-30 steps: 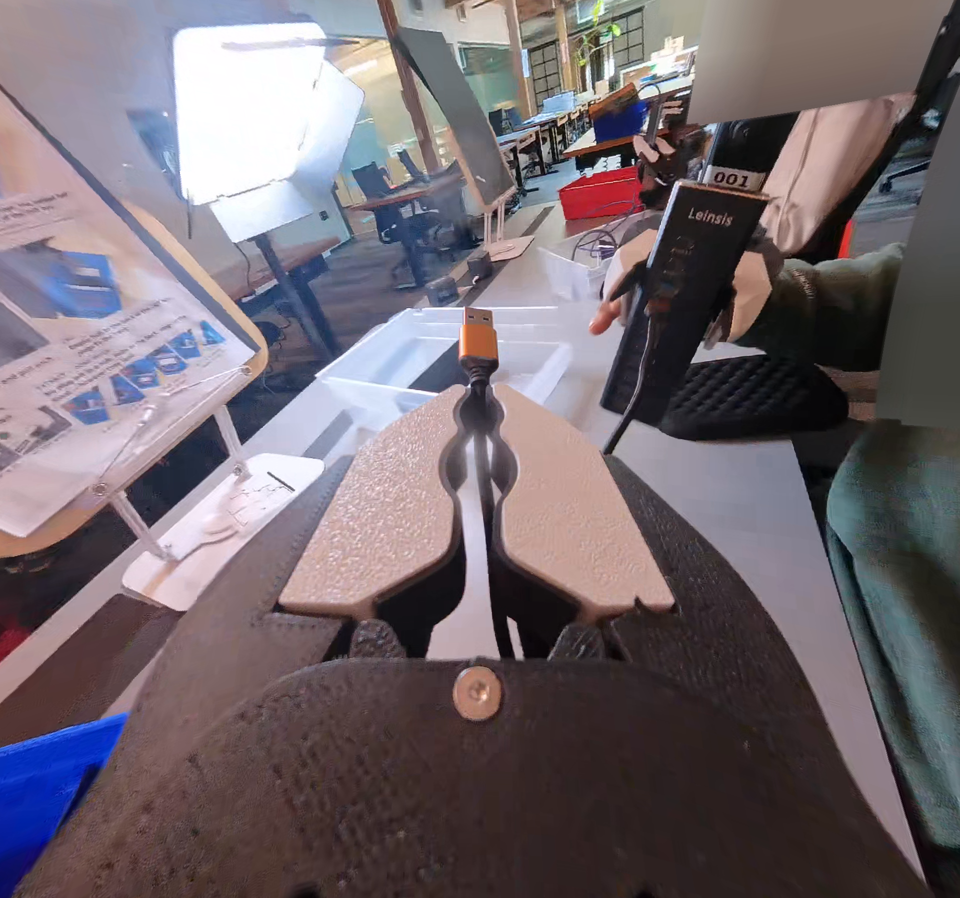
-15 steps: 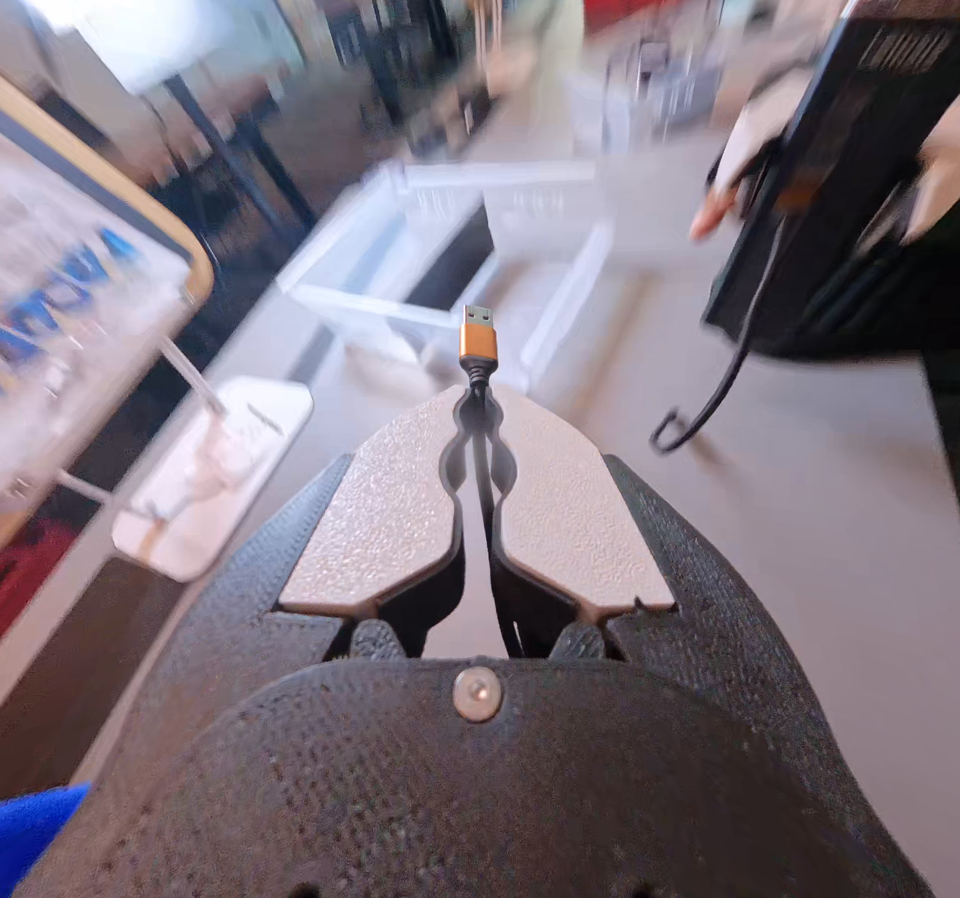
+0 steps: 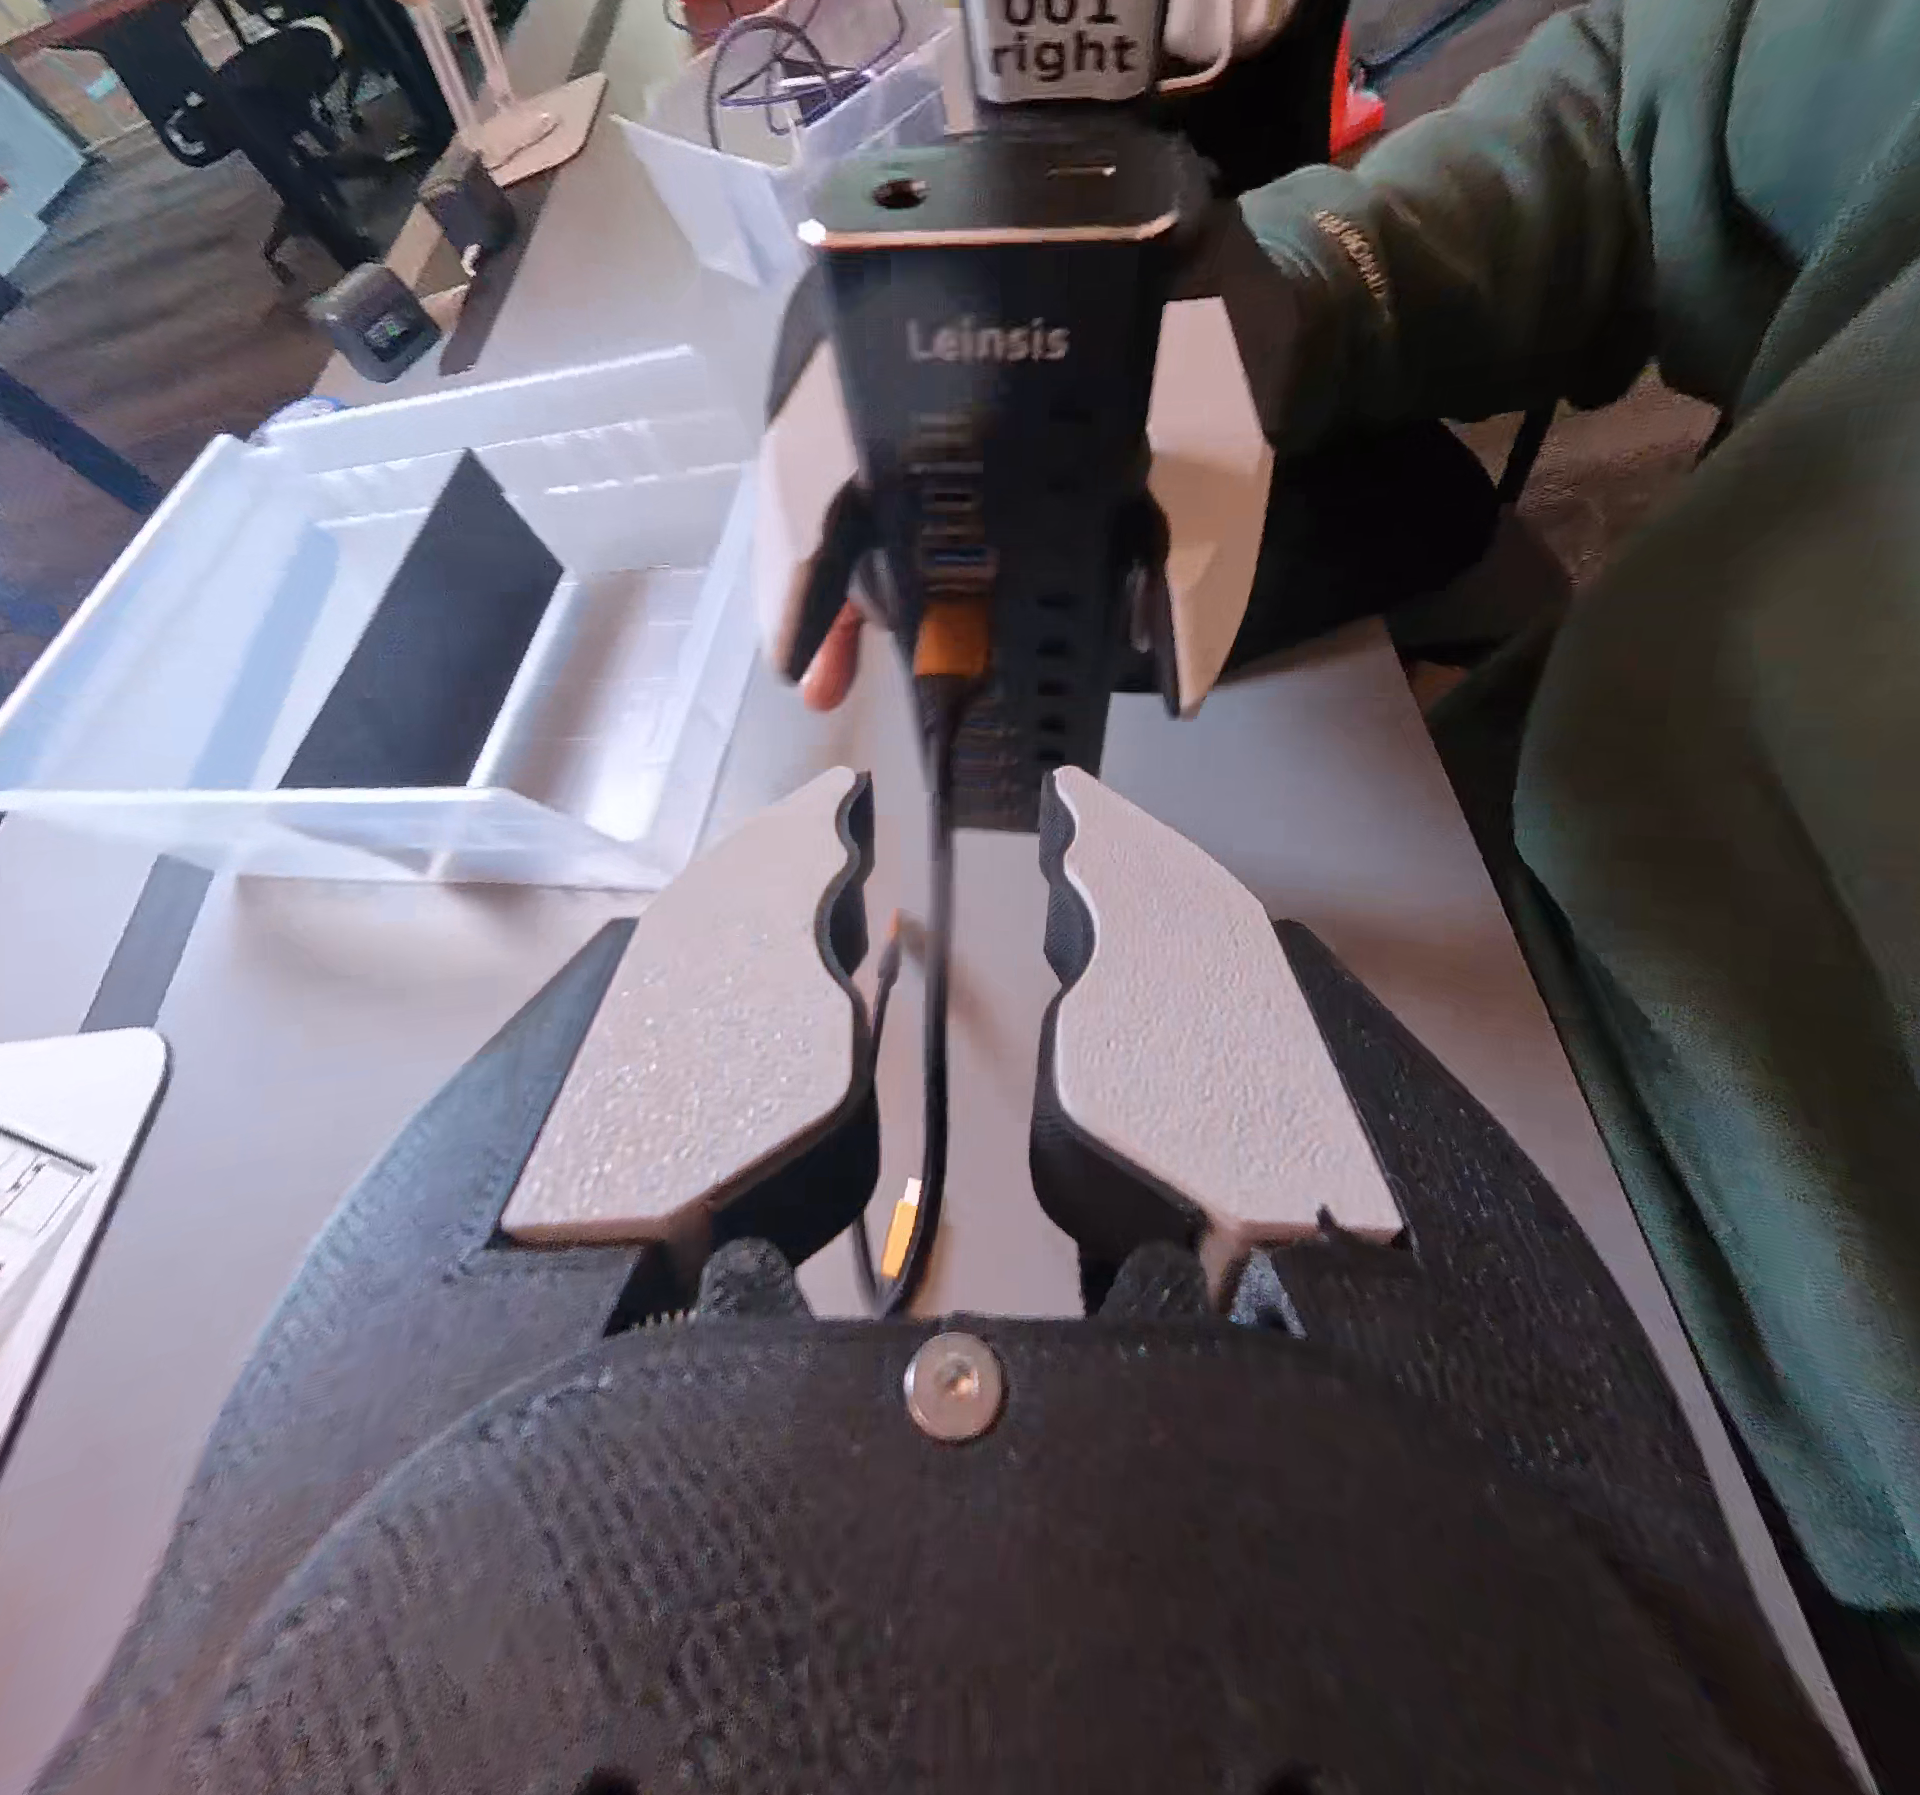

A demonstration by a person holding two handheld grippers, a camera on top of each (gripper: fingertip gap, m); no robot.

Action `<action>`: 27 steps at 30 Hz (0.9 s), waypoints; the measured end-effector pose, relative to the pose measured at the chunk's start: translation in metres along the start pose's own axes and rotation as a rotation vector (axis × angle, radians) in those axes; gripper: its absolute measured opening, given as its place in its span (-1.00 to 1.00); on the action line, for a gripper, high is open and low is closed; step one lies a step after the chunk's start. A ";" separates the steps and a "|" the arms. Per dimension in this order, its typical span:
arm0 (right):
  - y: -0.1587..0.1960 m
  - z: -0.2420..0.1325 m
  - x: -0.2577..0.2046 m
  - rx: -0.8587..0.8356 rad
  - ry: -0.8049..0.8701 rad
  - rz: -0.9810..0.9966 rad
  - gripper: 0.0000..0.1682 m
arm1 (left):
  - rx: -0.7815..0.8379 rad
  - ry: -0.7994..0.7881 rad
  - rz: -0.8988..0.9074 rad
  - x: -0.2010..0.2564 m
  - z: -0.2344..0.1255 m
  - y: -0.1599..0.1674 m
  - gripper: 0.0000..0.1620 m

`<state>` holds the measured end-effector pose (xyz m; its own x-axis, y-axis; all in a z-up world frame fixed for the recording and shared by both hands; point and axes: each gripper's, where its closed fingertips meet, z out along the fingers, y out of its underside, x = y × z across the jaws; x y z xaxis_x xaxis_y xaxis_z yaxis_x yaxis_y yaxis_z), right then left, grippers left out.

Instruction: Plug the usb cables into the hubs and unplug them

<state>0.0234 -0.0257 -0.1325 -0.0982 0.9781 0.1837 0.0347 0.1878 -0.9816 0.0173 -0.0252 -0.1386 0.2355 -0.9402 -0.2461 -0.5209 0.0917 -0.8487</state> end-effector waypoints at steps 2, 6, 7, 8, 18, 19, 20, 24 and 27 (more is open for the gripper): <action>0.000 0.010 -0.003 -0.009 -0.017 -0.020 -0.15 | 0.015 -0.008 -0.010 0.002 0.005 0.001 -0.74; -0.001 0.021 -0.005 -0.024 -0.027 -0.054 -0.14 | 0.017 -0.048 0.005 -0.002 0.001 0.006 -0.89; 0.000 0.023 -0.006 -0.029 -0.035 -0.055 -0.14 | 0.010 -0.051 0.006 -0.002 -0.001 0.008 -0.90; 0.001 0.026 -0.007 -0.037 -0.047 -0.055 -0.14 | -0.002 -0.047 0.007 -0.001 -0.002 0.011 -0.91; 0.012 0.041 -0.027 -0.064 -0.123 -0.046 -0.15 | 0.044 0.005 -0.050 0.016 -0.024 0.020 -0.91; 0.011 0.043 -0.028 -0.068 -0.126 -0.053 -0.15 | 0.046 0.001 -0.048 0.017 -0.026 0.020 -0.92; 0.011 0.044 -0.031 -0.069 -0.134 -0.053 -0.15 | 0.047 0.001 -0.047 0.019 -0.029 0.020 -0.92; 0.008 0.046 -0.035 -0.062 -0.140 -0.068 -0.15 | 0.058 -0.015 -0.035 0.023 -0.036 0.017 -0.93; 0.006 0.046 -0.036 -0.058 -0.128 -0.079 -0.15 | 0.075 -0.008 -0.048 0.024 -0.040 0.017 -0.94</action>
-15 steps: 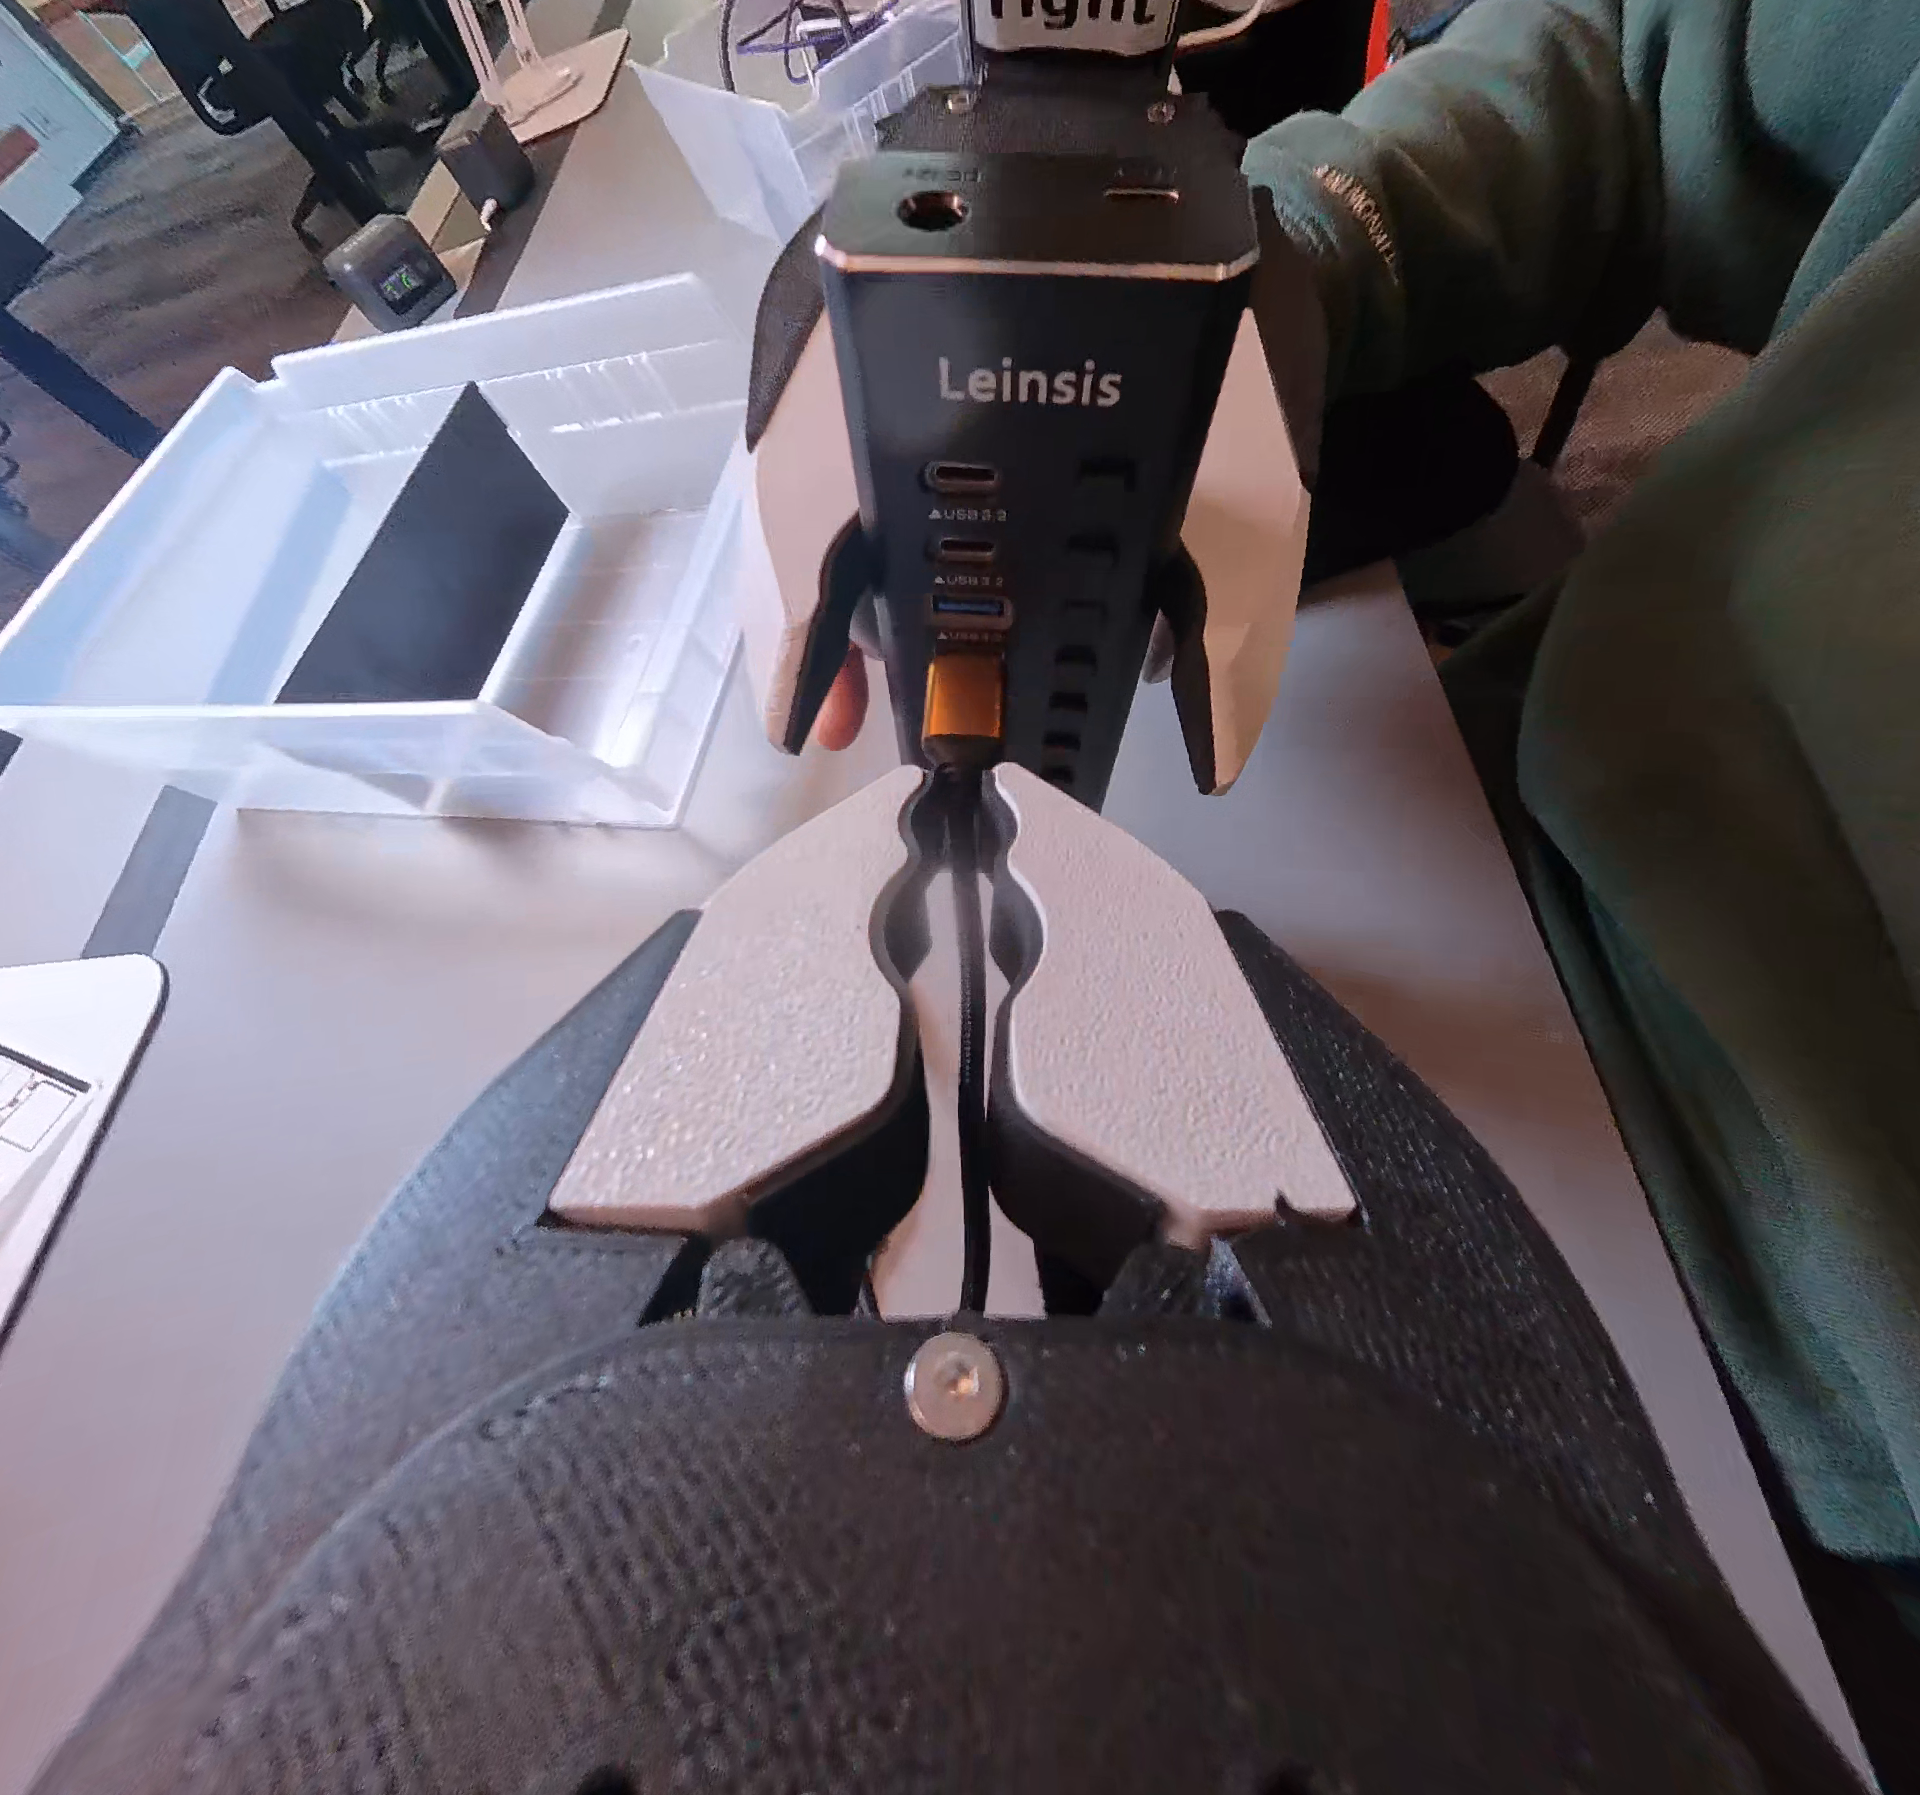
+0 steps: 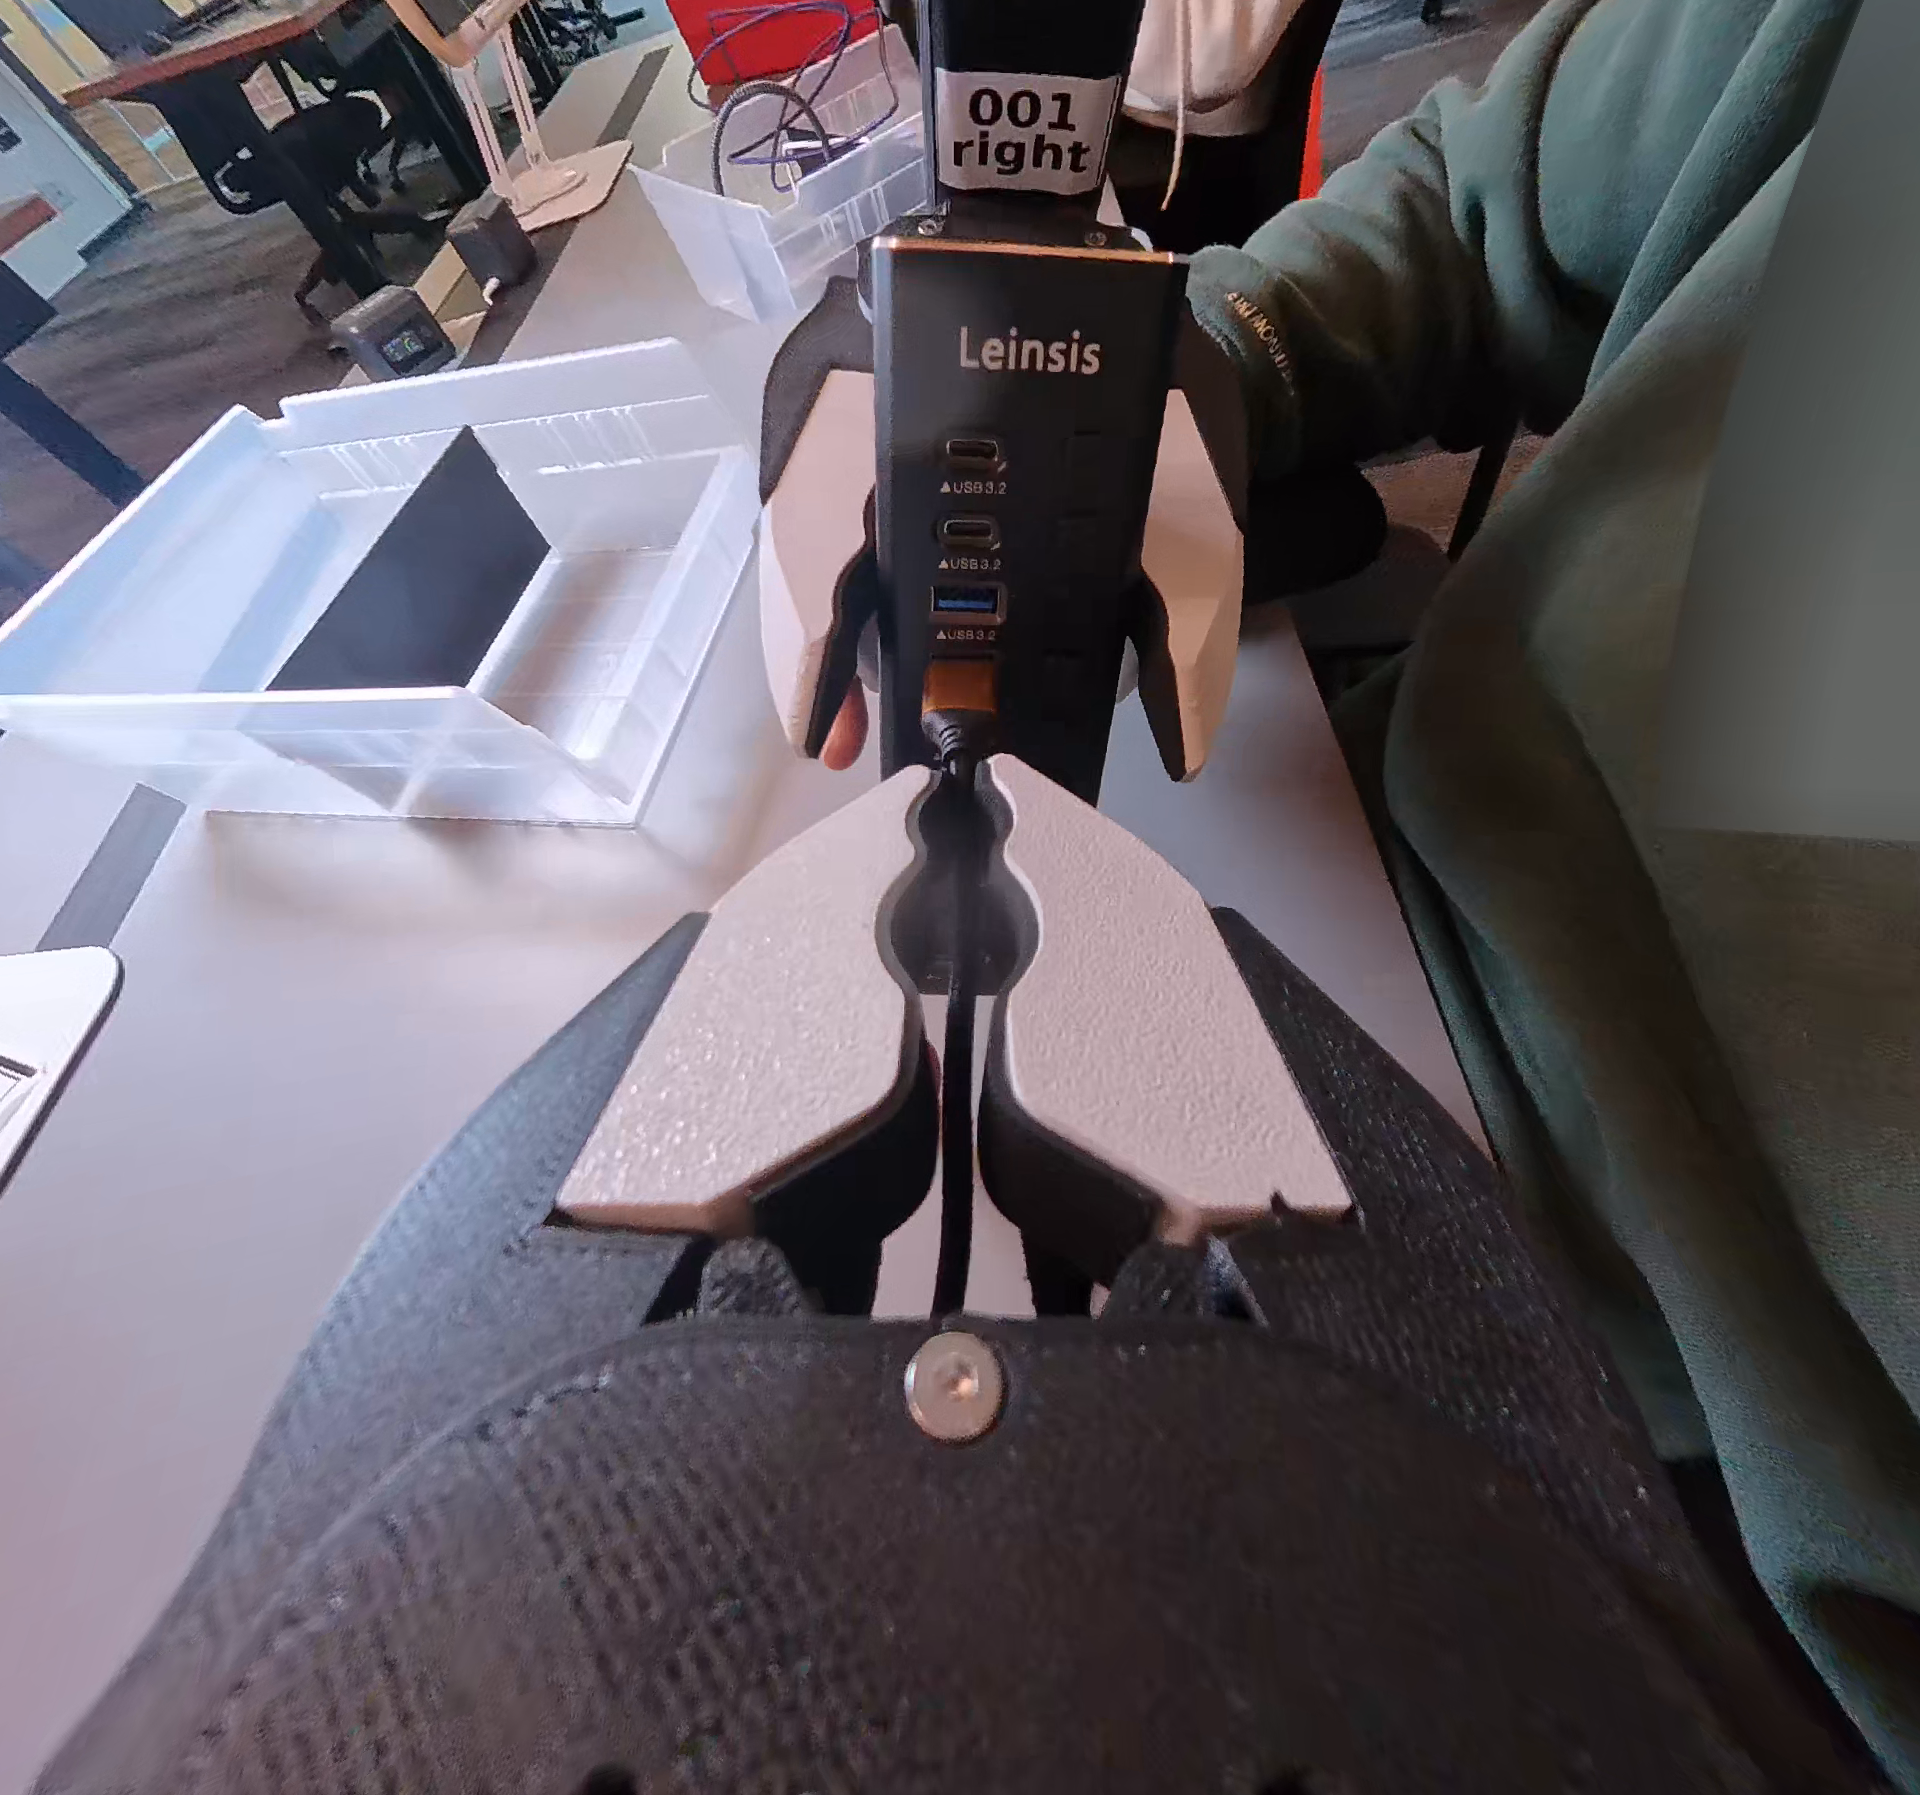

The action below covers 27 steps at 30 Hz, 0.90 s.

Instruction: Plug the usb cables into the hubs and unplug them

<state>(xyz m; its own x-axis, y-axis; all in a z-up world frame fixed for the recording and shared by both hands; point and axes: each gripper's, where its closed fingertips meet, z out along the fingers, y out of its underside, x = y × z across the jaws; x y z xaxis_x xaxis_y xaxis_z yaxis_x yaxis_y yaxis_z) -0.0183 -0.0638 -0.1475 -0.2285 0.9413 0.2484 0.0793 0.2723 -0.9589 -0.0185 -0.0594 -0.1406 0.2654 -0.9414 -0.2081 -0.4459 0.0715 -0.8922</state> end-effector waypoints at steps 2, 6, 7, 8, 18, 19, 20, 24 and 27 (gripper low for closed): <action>0.000 0.000 -0.001 -0.008 0.003 -0.015 -0.15 | 0.006 0.008 -0.009 0.001 -0.001 0.000 -0.95; -0.002 -0.063 0.045 0.108 0.190 0.120 -0.15 | 0.161 -0.184 -0.167 -0.050 -0.084 0.010 -0.96; 0.000 -0.061 0.042 0.082 0.177 0.097 -0.15 | 0.065 -0.220 -0.131 -0.052 -0.078 0.030 -0.95; 0.001 -0.047 0.032 0.034 0.134 0.049 -0.14 | 0.014 -0.195 -0.109 -0.046 -0.062 0.039 -0.94; 0.042 -0.002 0.065 -0.170 0.198 0.036 -0.15 | 0.060 -0.315 -0.207 -0.078 -0.050 0.069 -0.64; 0.047 0.002 0.069 -0.195 0.222 0.028 -0.15 | 0.087 -0.320 -0.195 -0.077 -0.050 0.065 -0.61; 0.054 0.005 0.072 -0.231 0.236 0.015 -0.16 | 0.104 -0.308 -0.178 -0.072 -0.050 0.062 -0.61; 0.065 0.015 0.078 -0.326 0.279 -0.052 -0.16 | 0.124 -0.181 -0.171 -0.047 -0.029 0.057 -0.58; 0.062 0.024 0.077 -0.337 0.278 -0.097 -0.15 | 0.080 -0.147 -0.144 -0.040 -0.008 0.067 -0.46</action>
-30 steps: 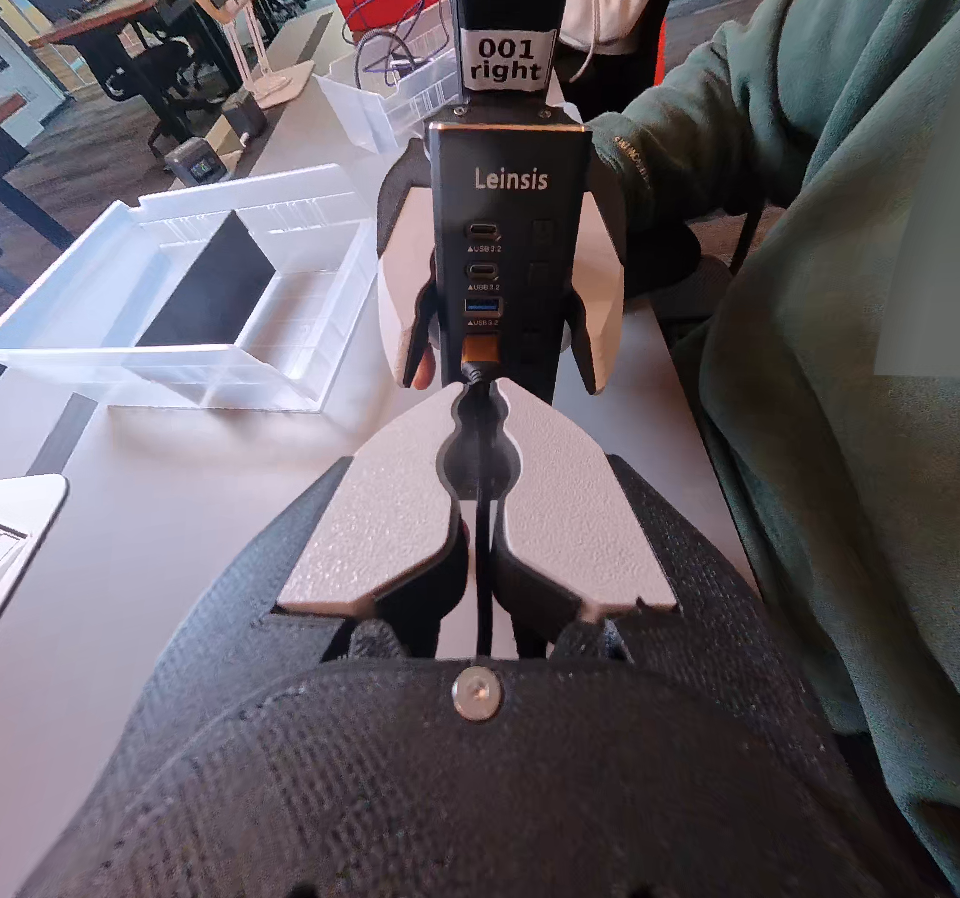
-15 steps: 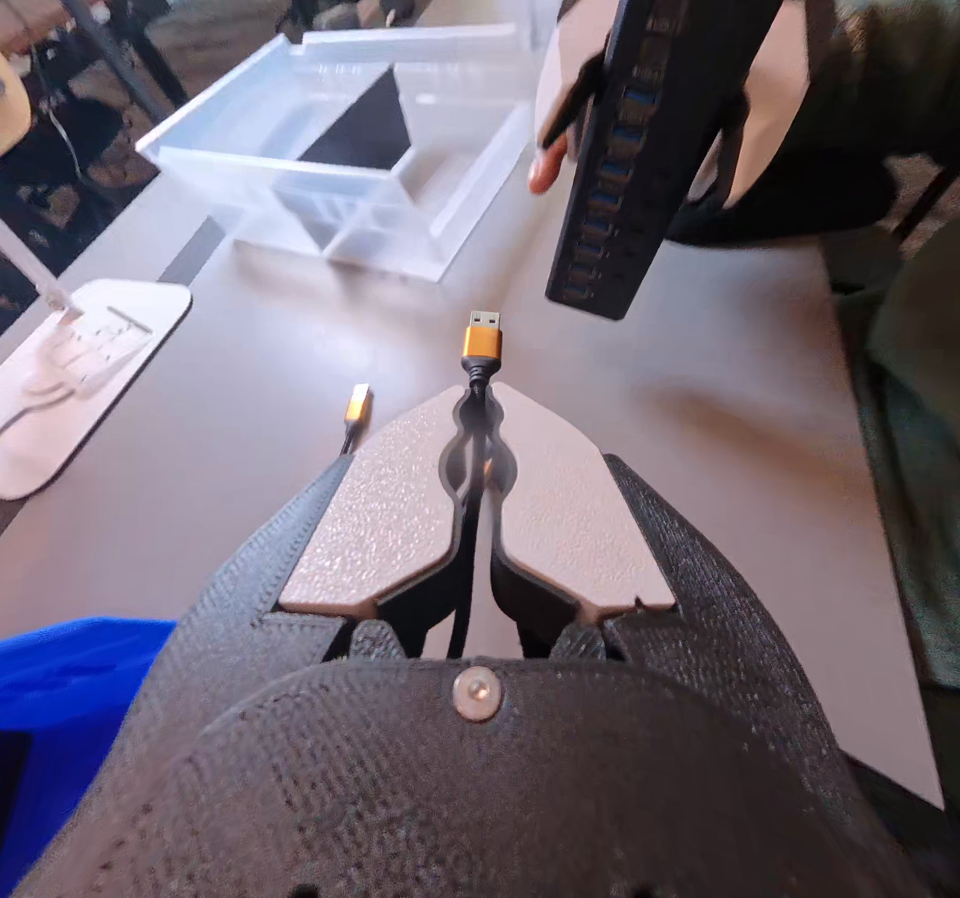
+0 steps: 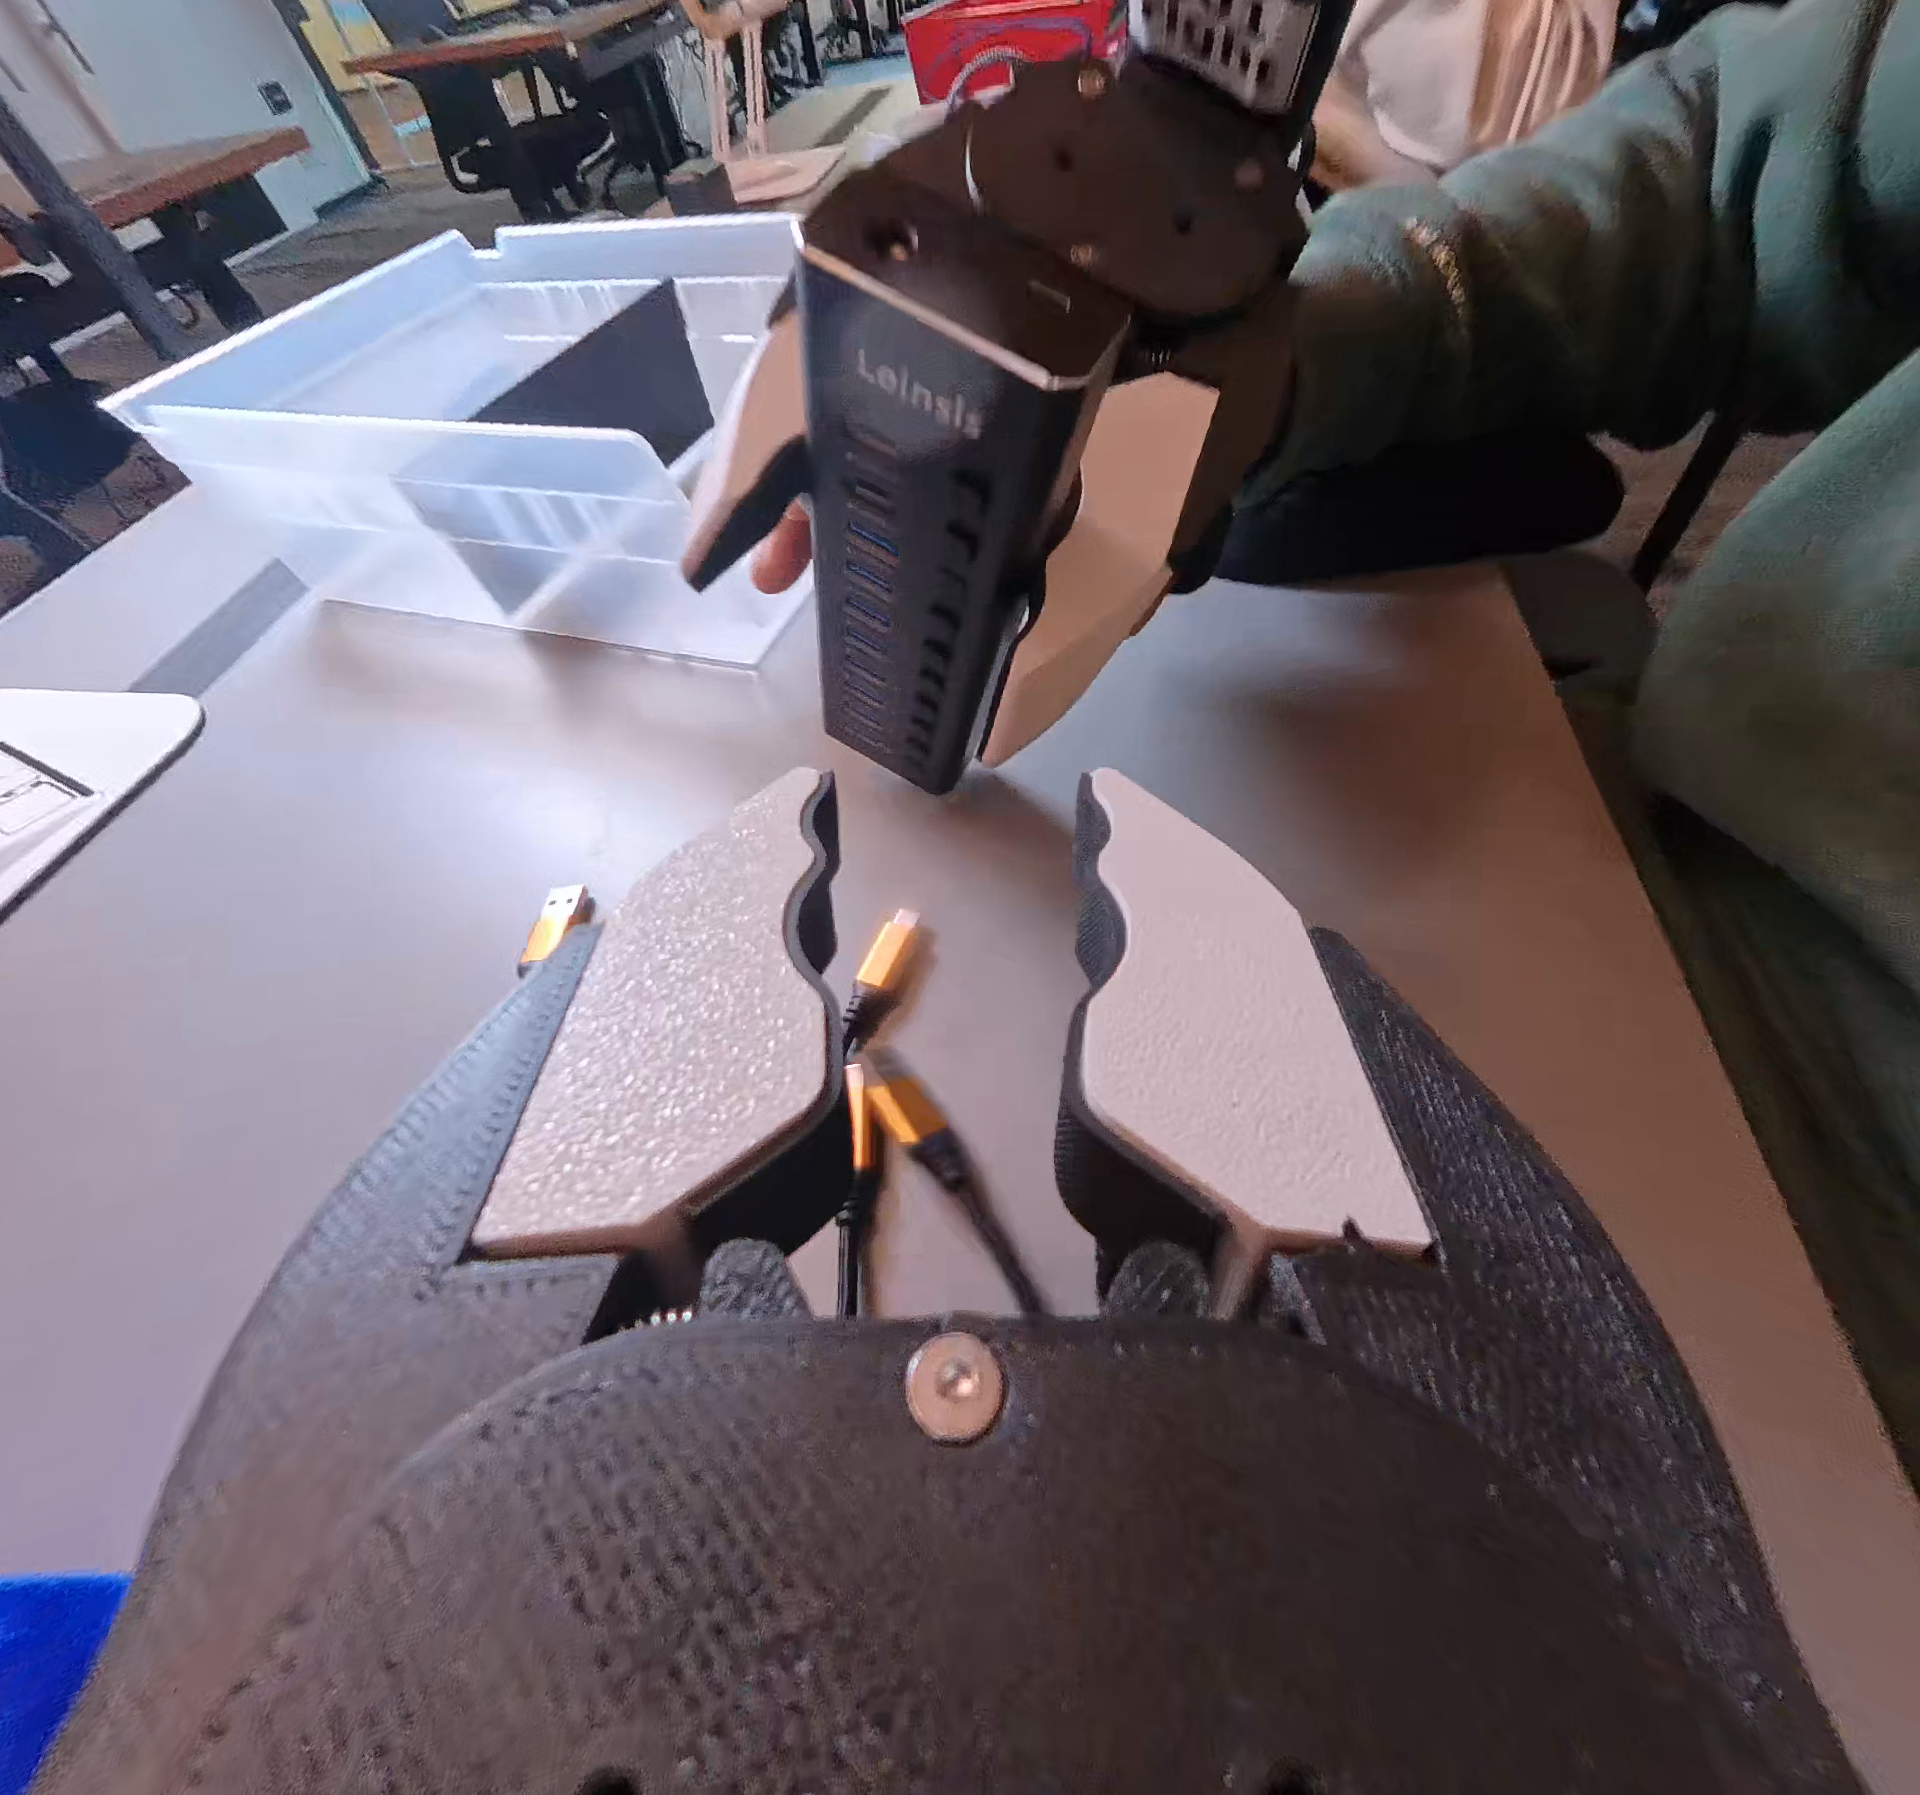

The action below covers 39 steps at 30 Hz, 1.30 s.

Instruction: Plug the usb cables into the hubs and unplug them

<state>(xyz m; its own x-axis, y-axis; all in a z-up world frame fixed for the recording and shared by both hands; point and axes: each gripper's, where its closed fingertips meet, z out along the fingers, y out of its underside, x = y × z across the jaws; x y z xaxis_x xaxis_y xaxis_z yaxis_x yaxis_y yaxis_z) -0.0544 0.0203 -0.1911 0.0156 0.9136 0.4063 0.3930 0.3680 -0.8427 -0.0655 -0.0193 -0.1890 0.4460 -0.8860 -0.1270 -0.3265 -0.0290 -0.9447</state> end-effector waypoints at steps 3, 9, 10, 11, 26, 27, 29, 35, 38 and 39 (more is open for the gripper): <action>-0.014 0.001 -0.007 0.042 -0.009 -0.015 -0.15 | -0.042 0.030 0.019 0.003 0.015 0.013 -0.45; -0.039 -0.008 -0.021 0.150 -0.031 -0.019 -0.16 | -0.082 0.033 0.025 0.000 0.037 0.028 -0.33; -0.043 -0.009 -0.023 0.170 -0.041 -0.015 -0.16 | -0.072 0.020 0.038 -0.001 0.040 0.026 -0.30; -0.048 -0.011 -0.026 0.196 -0.055 -0.010 -0.16 | -0.054 0.021 0.052 -0.001 0.044 0.023 -0.23; -0.055 -0.042 -0.020 0.413 -0.253 0.217 -0.15 | 0.032 0.095 0.144 0.016 0.029 -0.025 -0.25; -0.051 -0.043 -0.020 0.388 -0.264 0.218 -0.15 | 0.005 0.080 0.157 0.014 0.026 -0.021 -0.25; -0.045 -0.045 -0.019 0.331 -0.277 0.200 -0.15 | -0.028 0.058 0.166 0.011 0.021 -0.014 -0.25; -0.018 -0.064 0.003 0.008 -0.195 0.016 -0.19 | -0.194 -0.072 0.254 -0.006 0.008 0.007 -0.25; -0.012 -0.065 0.003 -0.264 -0.173 -0.153 -0.14 | -0.291 -0.105 0.272 -0.013 0.010 0.018 -0.25; -0.010 -0.063 0.001 -0.353 -0.172 -0.217 -0.13 | -0.313 -0.109 0.274 -0.013 0.012 0.021 -0.25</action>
